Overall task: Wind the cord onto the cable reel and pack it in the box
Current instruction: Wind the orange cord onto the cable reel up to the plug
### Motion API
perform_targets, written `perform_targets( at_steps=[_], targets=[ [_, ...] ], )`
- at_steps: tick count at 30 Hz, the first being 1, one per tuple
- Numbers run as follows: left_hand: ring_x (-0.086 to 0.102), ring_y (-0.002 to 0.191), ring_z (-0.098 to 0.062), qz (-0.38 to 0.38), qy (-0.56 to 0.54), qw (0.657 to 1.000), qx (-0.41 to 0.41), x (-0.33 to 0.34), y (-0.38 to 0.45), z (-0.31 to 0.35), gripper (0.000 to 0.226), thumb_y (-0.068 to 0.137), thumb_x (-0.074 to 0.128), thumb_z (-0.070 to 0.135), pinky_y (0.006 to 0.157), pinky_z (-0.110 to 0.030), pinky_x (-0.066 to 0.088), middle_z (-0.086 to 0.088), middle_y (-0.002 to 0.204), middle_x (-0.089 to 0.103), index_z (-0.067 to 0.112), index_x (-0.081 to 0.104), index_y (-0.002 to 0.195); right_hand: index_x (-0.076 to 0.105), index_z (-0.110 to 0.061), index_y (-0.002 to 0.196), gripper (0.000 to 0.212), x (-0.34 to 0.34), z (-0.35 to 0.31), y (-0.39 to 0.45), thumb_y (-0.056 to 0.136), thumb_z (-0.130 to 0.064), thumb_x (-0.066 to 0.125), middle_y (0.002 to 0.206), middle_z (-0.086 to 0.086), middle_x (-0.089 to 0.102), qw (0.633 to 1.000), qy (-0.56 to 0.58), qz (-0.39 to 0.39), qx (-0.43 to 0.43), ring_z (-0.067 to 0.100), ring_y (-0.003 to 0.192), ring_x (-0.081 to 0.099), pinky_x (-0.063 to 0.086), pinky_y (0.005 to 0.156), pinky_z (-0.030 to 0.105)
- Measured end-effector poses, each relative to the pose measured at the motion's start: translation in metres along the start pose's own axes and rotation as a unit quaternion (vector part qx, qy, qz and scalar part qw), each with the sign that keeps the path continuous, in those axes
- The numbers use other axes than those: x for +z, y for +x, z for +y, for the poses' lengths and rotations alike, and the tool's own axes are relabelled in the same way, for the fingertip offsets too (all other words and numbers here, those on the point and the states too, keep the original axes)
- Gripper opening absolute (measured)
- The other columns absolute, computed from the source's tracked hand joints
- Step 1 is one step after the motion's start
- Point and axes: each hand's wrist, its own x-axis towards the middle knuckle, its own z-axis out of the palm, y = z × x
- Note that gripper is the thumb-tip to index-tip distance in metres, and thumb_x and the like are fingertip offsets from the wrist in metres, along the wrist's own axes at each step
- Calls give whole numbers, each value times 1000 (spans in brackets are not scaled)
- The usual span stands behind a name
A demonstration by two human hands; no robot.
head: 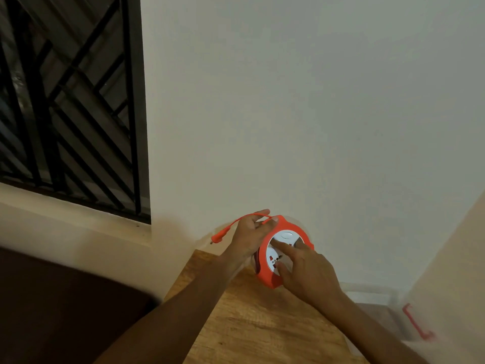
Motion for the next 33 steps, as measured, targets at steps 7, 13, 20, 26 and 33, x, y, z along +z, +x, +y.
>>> perform_targets(
  at_steps=[7,13,20,26,33],
  targets=[
    [77,99,-24,26,-36,999,-19,-3,-3,-13,39,92,76,32,82,-40,66,-5,119,76,23,66,128,49,-38,137,48,7,2,15,91,-44,58,142,0,52,965,221,-51,133,23,125,51,42,103,37],
    [80,86,-20,36,-76,996,-22,-12,-7,-17,31,95,72,22,69,-31,65,-7,104,79,12,67,124,41,-32,144,61,6,5,17,88,-36,64,146,3,46,913,346,-115,183,26,122,53,54,91,36],
    [79,91,-34,-20,-43,999,-21,-23,-3,-1,26,100,65,28,75,-42,66,-13,105,81,9,75,114,61,-25,120,50,-3,10,4,73,-17,76,122,9,62,974,-127,-38,-186,29,86,69,59,58,37],
    [80,86,-30,-47,8,998,-26,-27,-3,7,24,100,64,30,68,-36,65,-8,101,82,12,73,113,56,-37,121,62,-18,21,10,67,-26,86,132,17,55,947,-178,-74,-256,31,84,69,60,56,37],
    [80,86,-30,-60,20,998,-27,-30,-3,4,28,99,65,30,68,-37,65,-8,101,82,10,73,116,13,-45,148,72,-8,14,13,94,-28,59,154,17,27,948,-182,-137,-221,36,115,58,53,92,44]
  ],
)
